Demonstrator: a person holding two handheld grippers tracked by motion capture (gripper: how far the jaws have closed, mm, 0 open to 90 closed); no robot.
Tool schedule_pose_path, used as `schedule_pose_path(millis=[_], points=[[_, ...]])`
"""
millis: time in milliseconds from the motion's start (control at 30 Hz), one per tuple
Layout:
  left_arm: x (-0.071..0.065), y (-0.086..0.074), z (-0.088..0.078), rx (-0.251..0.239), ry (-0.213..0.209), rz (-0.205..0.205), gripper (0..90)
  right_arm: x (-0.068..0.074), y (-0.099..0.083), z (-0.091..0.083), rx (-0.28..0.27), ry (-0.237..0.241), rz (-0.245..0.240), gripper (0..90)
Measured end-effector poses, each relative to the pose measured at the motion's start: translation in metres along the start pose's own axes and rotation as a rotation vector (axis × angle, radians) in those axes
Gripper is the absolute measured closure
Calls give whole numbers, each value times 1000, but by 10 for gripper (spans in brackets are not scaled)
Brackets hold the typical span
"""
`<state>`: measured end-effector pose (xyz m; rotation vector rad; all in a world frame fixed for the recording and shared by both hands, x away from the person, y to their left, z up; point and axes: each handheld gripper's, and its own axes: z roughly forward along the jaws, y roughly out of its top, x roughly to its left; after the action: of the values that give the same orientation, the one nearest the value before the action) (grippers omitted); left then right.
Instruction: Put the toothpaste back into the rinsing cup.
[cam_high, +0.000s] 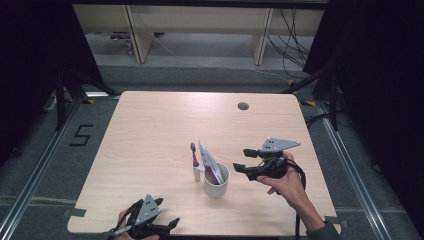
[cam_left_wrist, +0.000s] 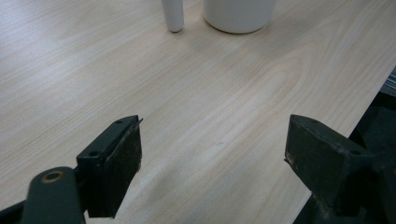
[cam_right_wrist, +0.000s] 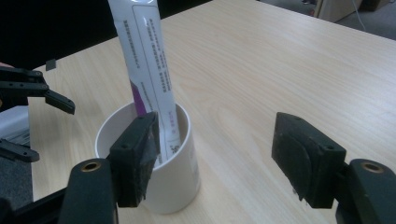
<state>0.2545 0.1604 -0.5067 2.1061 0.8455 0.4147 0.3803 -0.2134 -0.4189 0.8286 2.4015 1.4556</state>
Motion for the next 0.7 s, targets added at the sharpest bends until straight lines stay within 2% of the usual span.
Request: schedule_pose_path(millis=[33, 133, 200, 267, 300, 333, 400, 467, 500, 533, 600, 633, 667, 700], points=[[0, 0, 0, 0, 0, 0, 184, 1, -1, -2, 17, 10, 32, 326], [-1, 0, 1, -11, 0, -12, 184, -2, -3, -5, 15, -6, 20, 322], [-1, 0, 1, -11, 0, -11, 184, -2, -6, -9, 21, -8, 50, 313], [-1, 0, 1, -14, 3, -11, 184, -4, -7, -8, 7, 3, 40, 310], [-1, 0, 1, -15, 4, -13, 184, -4, -10, -10, 3, -13, 48, 305], [0, 0, 0, -7, 5, -4, 184, -6, -11, -12, 10, -28, 30, 304], [1, 0, 0, -5, 6, -3, 184, -5, -14, -14, 21, -18, 68, 303], [1, 0, 0, 1, 12, 0, 184, -6, -15, -15, 17, -17, 55, 303], [2, -1, 0, -5, 4, -17, 184, -7, -17, -18, 11, -28, 57, 302], [2, -1, 0, -5, 4, -17, 184, -7, -17, -18, 11, -28, 57, 302], [2, -1, 0, 1, 13, -15, 184, -7, -20, -22, 10, -20, 88, 299], [2, -1, 0, 1, 13, -15, 184, -7, -20, -22, 10, -20, 88, 299], [3, 0, 0, 0, 13, -8, 184, -10, -22, -23, 4, -29, 60, 297], [3, 0, 0, 2, 13, -7, 184, -12, -25, -24, -1, -35, 63, 296]])
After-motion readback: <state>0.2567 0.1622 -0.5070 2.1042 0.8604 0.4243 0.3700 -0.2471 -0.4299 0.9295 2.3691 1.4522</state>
